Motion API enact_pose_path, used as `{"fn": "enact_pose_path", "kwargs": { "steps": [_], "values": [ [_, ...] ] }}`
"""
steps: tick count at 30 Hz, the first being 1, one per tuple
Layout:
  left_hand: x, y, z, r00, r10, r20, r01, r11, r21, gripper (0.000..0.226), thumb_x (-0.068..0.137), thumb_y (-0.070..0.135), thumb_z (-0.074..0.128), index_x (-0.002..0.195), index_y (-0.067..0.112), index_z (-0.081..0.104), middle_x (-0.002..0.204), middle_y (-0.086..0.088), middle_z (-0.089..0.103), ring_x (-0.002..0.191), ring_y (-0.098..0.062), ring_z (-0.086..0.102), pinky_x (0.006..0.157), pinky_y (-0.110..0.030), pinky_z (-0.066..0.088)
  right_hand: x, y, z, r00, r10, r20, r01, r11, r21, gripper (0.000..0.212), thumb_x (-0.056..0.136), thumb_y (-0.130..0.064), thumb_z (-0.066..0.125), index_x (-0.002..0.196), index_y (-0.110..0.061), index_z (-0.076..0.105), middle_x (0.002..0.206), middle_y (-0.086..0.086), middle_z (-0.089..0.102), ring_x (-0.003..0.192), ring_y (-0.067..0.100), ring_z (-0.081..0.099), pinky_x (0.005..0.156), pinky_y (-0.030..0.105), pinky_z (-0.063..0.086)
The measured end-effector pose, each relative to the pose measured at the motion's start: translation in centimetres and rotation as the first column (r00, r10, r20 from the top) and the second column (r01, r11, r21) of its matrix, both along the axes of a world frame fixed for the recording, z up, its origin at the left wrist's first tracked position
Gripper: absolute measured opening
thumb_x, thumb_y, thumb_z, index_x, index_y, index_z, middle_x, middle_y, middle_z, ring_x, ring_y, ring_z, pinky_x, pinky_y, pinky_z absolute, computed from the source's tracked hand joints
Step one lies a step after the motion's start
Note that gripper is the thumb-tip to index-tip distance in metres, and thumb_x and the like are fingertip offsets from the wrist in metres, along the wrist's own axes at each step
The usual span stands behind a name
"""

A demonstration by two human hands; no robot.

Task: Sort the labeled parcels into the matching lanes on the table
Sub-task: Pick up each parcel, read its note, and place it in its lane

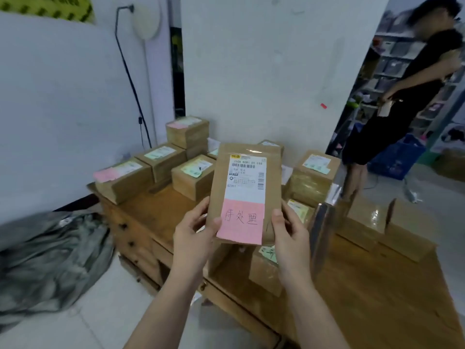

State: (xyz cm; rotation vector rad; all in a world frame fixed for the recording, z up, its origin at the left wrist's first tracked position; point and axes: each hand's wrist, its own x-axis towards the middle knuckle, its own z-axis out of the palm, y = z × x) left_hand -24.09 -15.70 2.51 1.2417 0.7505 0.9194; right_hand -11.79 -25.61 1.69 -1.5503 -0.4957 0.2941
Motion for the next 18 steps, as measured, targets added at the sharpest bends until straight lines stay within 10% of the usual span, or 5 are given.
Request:
{"fn": "enact_pose_path", "kwargs": {
  "steps": [6,18],
  "values": [
    [-5.1,7.1,0.2,0.993,0.104,0.064,-0.105,0.994,0.010,0.052,0.089,0.006,0.066,0.135,0.026,0.054,0.119,0.005,0.064,0.109,-0.011,0.060,0.062,-0.013,0.053,-4.1,8.4,0.2,0.993,0.113,0.016,-0.113,0.994,-0.005,0.021,0.089,-0.052,0.055,0.098,-0.070,0.052,0.128,-0.013,0.060,0.118,0.008,0.056,0.094,0.041,0.053],
    [-12.9,23.9,0.2,0.983,0.172,0.063,-0.175,0.984,0.042,0.047,0.089,-0.002,0.063,0.125,0.028,0.060,0.116,-0.002,0.069,0.106,-0.016,0.065,0.088,-0.029,0.052,-11.5,25.4,0.4,0.990,0.142,0.003,-0.142,0.990,0.016,0.026,0.094,-0.043,0.059,0.117,-0.054,0.054,0.129,-0.008,0.060,0.114,0.010,0.059,0.096,0.040,0.051]
  ]
}}
